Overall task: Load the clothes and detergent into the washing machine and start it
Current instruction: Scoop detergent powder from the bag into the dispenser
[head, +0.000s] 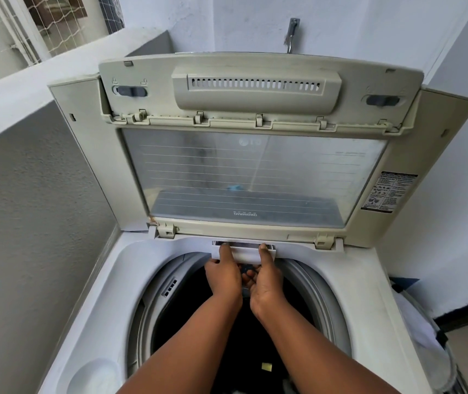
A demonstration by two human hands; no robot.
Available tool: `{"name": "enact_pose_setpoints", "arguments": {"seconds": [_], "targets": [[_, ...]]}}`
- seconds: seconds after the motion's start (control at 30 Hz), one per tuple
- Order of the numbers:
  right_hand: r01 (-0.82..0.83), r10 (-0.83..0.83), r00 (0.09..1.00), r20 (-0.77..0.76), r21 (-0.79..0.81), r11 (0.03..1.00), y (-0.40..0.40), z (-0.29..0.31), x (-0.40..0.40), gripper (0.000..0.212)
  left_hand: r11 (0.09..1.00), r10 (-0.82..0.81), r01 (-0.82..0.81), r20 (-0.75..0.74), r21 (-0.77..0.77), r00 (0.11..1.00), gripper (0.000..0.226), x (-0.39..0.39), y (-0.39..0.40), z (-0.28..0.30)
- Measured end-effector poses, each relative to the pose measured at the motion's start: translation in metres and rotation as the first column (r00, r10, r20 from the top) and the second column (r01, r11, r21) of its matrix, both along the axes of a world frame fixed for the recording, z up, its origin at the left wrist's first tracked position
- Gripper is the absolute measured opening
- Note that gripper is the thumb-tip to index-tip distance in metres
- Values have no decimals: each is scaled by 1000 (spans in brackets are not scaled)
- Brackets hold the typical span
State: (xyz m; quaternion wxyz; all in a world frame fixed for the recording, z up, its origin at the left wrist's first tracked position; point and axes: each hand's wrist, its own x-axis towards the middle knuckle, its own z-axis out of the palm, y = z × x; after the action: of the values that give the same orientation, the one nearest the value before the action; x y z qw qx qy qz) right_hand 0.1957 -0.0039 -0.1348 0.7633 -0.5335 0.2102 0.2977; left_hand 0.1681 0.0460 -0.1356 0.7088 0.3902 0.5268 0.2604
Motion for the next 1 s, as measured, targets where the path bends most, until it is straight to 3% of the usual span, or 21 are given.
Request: {"name": "enact_pose_setpoints", "arguments": {"seconds": [0.47,0.63,0.73,0.77,0.8,0.83,0.87,0.9,0.93,0.97,1.0], "targets": [[25,-23,999,-24,92,995,-30,19,-40,20,999,-32,32,8,-14,999,36,-40,-21,-1],[-163,165,986,1,-133,978,-42,28,-49,28,982,-176,168,-86,-88,981,72,-61,-15,3],[-287,333,940,74,-359,888,-51,34,-64,34,939,-329,343,-241,16,913,86,-92,-21,7],[-321,401,910,109,-428,845,-55,36,-71,39,879,-399,465,-370,107,839,90,-107,-23,10],[-360,481,867,132,-500,787,-60,39,-78,49,753,-453,631,-548,188,703,94,-123,-24,10],[-405,579,803,144,-581,706,-65,42,-85,60,571,-437,789,-730,226,526,98,-140,-26,7],[-428,699,699,148,-697,575,-73,45,-92,69,373,-365,905,-865,204,345,100,-158,-27,9],[-403,826,551,117,-829,386,-81,46,-98,78,221,-279,963,-937,152,212,101,-173,-27,11],[-311,926,375,45,-935,171,-90,46,-102,87,132,-217,987,-969,91,119,101,-186,-27,16],[-171,976,212,-41,-985,-5,-98,48,-106,93,104,-192,993,-978,58,77,102,-196,-27,24],[-39,990,94,-110,-994,-107,-104,49,-108,95,107,-184,993,-980,53,72,103,-202,-28,33]]}}
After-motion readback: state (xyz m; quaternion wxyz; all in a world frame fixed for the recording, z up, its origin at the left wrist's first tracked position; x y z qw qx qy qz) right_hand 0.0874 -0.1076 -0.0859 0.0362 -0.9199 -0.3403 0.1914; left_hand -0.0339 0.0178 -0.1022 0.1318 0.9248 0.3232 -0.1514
